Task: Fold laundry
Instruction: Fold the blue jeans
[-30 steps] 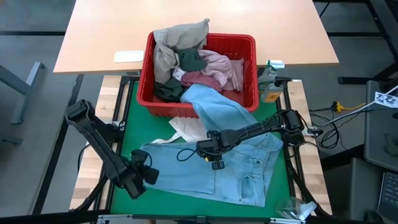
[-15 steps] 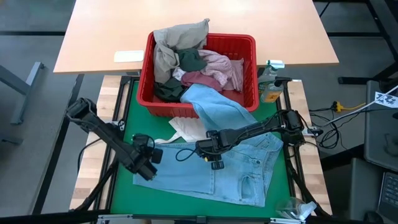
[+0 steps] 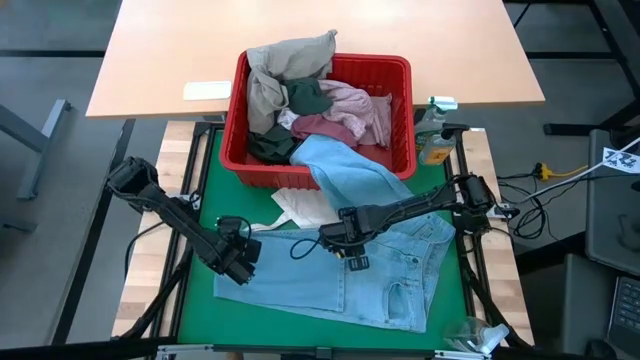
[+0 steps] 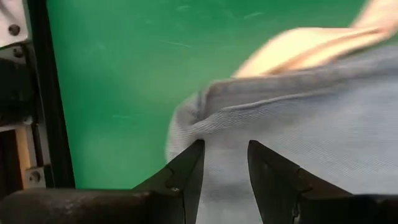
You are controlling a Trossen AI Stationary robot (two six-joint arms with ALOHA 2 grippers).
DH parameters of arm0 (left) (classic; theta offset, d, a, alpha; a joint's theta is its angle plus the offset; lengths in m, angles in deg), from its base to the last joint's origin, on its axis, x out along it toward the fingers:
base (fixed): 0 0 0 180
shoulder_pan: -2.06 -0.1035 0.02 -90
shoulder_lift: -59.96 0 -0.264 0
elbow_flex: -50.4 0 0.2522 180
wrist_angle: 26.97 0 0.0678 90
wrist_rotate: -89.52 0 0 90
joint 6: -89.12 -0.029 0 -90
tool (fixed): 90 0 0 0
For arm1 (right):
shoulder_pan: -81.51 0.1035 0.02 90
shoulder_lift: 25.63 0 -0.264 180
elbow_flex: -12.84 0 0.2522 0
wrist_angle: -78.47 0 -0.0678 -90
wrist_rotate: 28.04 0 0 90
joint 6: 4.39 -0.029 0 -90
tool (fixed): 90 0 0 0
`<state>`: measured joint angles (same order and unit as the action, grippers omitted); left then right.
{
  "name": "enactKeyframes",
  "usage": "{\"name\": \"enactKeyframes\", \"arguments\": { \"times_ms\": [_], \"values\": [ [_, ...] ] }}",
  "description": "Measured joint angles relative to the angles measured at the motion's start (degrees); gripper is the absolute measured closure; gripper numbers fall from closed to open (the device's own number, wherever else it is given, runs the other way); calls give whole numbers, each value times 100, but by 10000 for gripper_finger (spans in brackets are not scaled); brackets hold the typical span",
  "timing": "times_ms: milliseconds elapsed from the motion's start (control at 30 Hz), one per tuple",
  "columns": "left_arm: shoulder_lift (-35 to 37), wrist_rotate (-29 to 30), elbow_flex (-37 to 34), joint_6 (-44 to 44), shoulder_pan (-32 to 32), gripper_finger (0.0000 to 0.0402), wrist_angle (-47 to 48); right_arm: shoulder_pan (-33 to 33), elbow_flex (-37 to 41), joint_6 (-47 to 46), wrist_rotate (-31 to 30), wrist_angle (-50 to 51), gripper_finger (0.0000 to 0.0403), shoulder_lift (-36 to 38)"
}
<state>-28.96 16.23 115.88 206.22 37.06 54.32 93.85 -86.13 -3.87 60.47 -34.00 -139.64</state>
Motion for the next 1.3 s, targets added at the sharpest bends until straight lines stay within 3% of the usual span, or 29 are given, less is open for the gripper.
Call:
{"name": "enactKeyframes", "arguments": {
  "times_ms": [367, 633, 900, 1300],
  "values": [
    [2, -97, -913, 264, -13, 282, -886, 6, -7, -19, 0, 244, 258, 844],
    [545, 133, -267, -286, 51, 282, -581, 6, -7, -177, 105, 510, 258, 1582],
    [1223, 33, 135, -822, 520, 282, -672, 6, 49, -209, 258, 637, 258, 2481],
    [1235, 94, 193, -819, 810, 282, -549, 6, 1155, -743, 220, 540, 258, 3705]
  ]
}}
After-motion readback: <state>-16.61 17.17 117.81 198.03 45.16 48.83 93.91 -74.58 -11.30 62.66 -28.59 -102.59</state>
